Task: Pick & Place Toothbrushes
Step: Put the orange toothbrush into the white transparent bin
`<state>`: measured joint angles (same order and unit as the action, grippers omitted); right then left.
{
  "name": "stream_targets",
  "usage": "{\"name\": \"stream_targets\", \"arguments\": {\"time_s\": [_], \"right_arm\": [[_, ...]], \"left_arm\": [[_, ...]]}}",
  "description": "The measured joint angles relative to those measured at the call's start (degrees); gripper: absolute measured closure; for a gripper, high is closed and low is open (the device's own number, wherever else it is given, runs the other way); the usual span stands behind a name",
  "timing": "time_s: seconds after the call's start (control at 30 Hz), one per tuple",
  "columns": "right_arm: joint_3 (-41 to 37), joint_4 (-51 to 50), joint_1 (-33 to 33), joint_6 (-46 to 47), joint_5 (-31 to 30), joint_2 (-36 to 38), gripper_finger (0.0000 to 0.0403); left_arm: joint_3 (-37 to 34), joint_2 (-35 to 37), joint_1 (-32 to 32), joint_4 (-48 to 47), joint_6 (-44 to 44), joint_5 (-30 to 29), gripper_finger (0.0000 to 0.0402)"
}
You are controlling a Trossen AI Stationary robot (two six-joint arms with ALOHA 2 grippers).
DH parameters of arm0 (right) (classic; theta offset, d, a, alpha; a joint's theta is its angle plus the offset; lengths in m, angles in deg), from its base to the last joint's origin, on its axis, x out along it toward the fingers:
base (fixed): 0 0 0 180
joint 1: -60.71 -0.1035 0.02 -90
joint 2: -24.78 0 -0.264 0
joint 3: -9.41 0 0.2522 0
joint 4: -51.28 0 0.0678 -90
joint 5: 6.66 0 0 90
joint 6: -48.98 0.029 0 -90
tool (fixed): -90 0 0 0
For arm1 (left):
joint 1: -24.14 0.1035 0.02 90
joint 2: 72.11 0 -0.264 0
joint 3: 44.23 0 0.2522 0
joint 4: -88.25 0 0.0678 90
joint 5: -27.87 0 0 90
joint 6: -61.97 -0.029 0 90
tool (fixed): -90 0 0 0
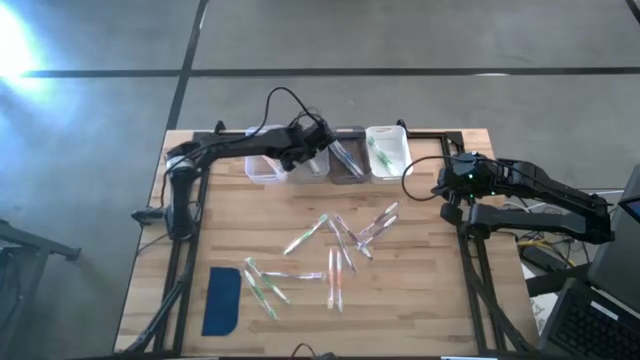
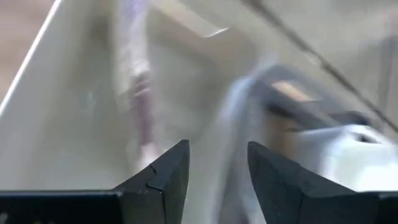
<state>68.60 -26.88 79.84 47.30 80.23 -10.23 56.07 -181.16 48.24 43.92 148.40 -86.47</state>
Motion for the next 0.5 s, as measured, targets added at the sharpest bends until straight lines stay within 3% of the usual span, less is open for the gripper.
{"name": "stream_targets", "arguments": {"time_s": [0.27,0.4,0.5], "right_arm": [[0.00,0.00,-0.02,-0.02,0.00,-0.02,0.0394],[0.00,0.00,0.00,-0.02,0.00,-0.02,0.0394],[0.00,0.00,-0.02,-0.02,0.00,-0.02,0.0394]], "left_arm": [[5.41,5.64,-4.03,-0.01,-21.19,-4.97,0.0234],[5.23,9.30,-9.36,-1.77,-25.35,-10.83,0.0236],[5.14,11.51,-14.78,-8.89,-25.80,-17.23,0.0238]]}}
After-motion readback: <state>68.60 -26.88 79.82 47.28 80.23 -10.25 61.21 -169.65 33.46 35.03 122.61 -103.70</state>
